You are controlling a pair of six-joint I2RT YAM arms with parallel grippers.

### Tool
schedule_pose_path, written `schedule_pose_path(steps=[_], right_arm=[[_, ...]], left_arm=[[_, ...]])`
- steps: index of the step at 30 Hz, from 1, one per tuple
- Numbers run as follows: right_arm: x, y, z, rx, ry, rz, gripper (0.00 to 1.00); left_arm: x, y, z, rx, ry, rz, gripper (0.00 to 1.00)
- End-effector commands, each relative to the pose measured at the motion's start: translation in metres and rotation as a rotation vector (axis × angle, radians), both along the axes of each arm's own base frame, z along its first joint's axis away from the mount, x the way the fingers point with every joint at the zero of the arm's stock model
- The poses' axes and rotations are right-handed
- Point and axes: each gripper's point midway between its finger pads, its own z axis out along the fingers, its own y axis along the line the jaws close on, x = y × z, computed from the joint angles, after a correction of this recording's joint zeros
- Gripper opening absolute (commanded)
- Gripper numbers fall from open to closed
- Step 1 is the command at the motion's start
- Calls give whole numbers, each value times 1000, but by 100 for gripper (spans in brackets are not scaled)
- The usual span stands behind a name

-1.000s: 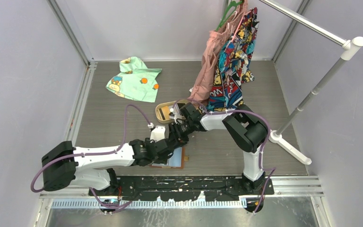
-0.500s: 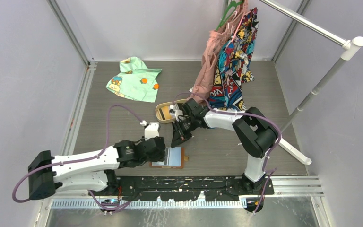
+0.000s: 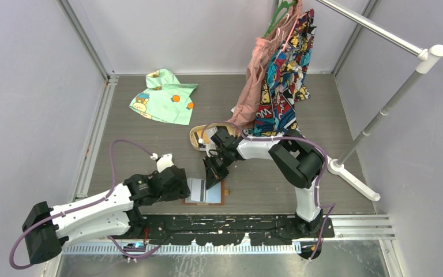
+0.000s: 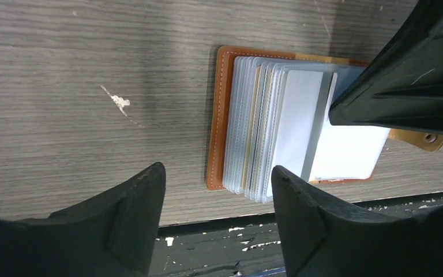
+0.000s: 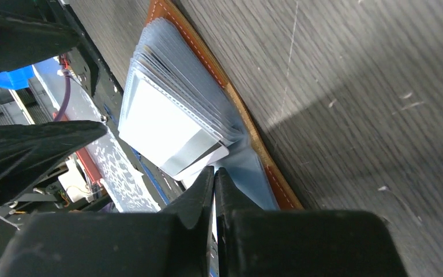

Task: Put the credit cards into the card holder
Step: Insert the credit card into the card holder.

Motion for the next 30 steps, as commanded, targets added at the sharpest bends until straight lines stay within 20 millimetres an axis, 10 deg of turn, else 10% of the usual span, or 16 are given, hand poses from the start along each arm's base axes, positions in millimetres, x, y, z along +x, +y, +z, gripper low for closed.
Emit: schedule_pose_path(steps=[1, 22, 30], right_arm=[[11, 16, 17, 63, -45, 10, 9], [13, -8, -9, -69, -27, 20, 10], [11, -8, -11, -72, -10, 22, 10]], left_arm=[[-1, -10, -8, -95, 62, 24, 70], [0, -42, -41, -353, 197, 42, 70], [22, -74, 2, -538, 88, -2, 59]])
